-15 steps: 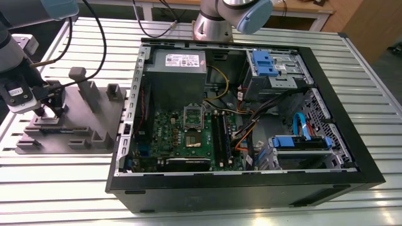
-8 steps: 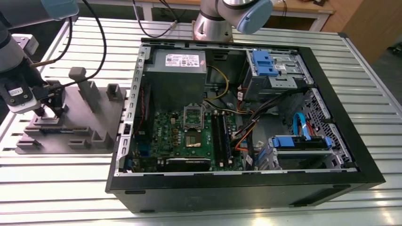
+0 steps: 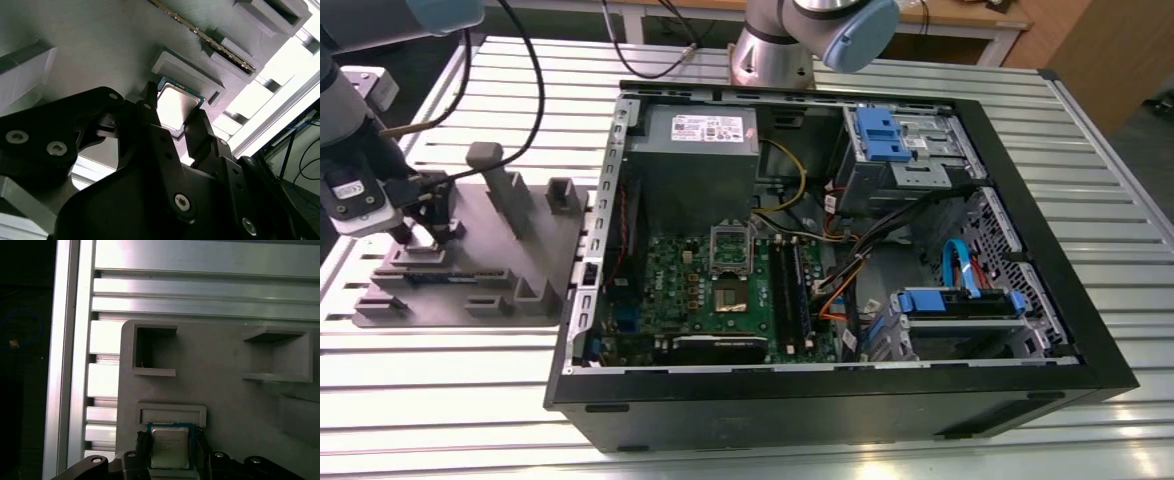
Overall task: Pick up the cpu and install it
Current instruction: 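Pick up the cpu and move it towards the insertion slot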
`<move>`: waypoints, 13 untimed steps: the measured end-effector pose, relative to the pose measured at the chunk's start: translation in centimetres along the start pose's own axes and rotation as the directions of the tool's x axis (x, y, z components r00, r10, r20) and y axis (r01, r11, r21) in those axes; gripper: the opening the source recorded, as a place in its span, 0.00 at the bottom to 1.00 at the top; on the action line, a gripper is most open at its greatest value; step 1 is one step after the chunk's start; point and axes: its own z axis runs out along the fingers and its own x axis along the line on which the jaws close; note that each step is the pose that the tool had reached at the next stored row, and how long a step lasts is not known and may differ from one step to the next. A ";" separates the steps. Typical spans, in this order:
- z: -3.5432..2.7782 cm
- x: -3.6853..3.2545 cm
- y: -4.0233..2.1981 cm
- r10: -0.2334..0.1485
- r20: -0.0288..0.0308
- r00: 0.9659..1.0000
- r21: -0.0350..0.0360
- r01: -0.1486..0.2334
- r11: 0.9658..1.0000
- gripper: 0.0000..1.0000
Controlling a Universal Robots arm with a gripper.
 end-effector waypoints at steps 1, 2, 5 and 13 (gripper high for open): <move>-0.09 0.00 0.00 0.000 0.000 1.000 0.000 0.000 1.000 0.46; -0.20 0.00 0.01 0.000 0.000 1.000 0.000 0.000 1.000 0.46; -0.57 0.01 0.03 0.000 0.000 1.000 0.000 0.000 1.000 0.46; -1.46 0.01 0.06 0.000 0.000 1.000 0.000 0.000 1.000 0.46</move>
